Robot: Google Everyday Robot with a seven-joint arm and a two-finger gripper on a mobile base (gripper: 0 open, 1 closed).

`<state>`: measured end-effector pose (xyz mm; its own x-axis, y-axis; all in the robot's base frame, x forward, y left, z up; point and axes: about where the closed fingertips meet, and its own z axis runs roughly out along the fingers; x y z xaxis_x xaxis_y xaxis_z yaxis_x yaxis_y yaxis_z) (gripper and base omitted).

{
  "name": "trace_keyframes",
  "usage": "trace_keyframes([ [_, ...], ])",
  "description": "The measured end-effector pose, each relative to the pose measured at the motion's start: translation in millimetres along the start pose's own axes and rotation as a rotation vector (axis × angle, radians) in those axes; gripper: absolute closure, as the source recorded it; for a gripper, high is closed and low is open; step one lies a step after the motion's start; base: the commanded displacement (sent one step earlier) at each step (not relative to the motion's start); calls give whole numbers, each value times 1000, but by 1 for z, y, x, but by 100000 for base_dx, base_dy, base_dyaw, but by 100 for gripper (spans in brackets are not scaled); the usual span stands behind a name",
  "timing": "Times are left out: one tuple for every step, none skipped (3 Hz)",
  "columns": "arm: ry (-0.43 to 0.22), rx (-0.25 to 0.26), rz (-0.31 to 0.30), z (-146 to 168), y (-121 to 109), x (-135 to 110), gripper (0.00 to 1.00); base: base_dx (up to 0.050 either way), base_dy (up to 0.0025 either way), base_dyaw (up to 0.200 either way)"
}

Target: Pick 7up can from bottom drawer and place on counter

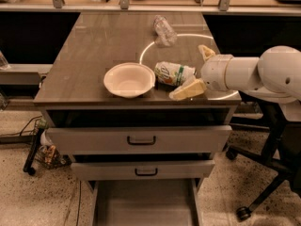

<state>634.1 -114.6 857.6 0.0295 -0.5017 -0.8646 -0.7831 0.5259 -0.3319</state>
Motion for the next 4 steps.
trace_keyframes([
  [-9, 25, -3, -12, -12, -1, 0, 0, 0, 0],
  [-11, 92, -22, -58, -47, -9, 0, 0, 0, 0],
  [-9, 194, -73, -129, -92, -34, 0, 0, 0, 0],
  [-51, 314, -161, -203, -135, -84, 0, 0, 0, 0],
])
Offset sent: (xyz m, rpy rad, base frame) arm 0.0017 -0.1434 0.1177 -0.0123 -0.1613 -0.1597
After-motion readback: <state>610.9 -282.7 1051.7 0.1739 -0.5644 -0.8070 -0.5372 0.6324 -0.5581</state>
